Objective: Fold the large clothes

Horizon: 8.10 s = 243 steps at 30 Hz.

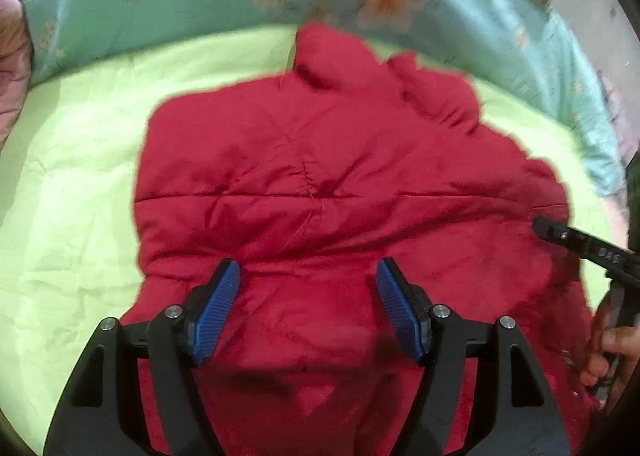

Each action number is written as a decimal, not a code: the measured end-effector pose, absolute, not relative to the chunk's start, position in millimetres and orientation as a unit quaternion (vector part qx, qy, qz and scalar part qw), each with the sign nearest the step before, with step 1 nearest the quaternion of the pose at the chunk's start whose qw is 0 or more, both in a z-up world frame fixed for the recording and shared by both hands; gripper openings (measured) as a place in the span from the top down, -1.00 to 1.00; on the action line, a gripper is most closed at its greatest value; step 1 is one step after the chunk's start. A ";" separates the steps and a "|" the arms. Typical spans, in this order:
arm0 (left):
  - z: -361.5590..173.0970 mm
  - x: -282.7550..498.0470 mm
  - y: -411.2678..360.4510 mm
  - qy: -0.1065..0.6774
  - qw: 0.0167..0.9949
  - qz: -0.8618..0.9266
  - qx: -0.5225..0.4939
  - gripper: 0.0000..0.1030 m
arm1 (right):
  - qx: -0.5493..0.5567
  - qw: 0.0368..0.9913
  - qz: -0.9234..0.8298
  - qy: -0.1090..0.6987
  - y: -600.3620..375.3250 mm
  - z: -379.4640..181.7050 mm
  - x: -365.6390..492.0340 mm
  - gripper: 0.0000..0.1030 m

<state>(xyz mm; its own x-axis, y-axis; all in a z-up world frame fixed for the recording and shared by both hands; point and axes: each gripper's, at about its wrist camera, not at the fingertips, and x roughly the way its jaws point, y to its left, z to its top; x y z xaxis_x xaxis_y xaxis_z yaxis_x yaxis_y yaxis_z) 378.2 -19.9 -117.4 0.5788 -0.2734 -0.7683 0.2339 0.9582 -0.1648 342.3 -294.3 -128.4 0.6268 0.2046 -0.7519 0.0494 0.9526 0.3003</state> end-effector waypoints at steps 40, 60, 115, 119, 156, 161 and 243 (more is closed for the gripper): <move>-105.1 188.3 104.1 0.450 0.886 -0.064 -0.093 -0.40 | 0.176 0.885 0.050 0.428 -314.4 -103.0 108.9 -0.09; -161.0 127.1 140.0 0.504 0.842 -0.096 -0.167 -0.40 | 0.215 0.876 0.004 0.432 -332.0 -122.5 19.5 -0.13; -155.7 81.2 93.3 0.500 0.839 -0.135 -0.163 0.65 | 0.277 0.880 0.059 0.382 -301.2 -141.4 -38.6 0.68; -135.1 74.5 83.3 0.481 0.852 -0.141 -0.151 0.70 | 0.286 0.885 0.062 0.362 -310.6 -131.3 -39.0 0.70; 19.9 272.3 44.6 0.329 0.925 -0.124 -0.143 0.70 | 0.250 0.939 0.109 0.209 -346.9 9.8 151.5 0.74; 17.2 315.6 36.9 0.331 0.926 -0.114 -0.138 0.70 | 0.252 0.939 0.098 0.214 -354.5 8.2 196.5 0.74; -74.4 361.2 -35.7 0.409 0.878 -0.229 -0.097 0.08 | 0.137 0.937 0.104 0.305 -304.2 -72.4 331.5 0.13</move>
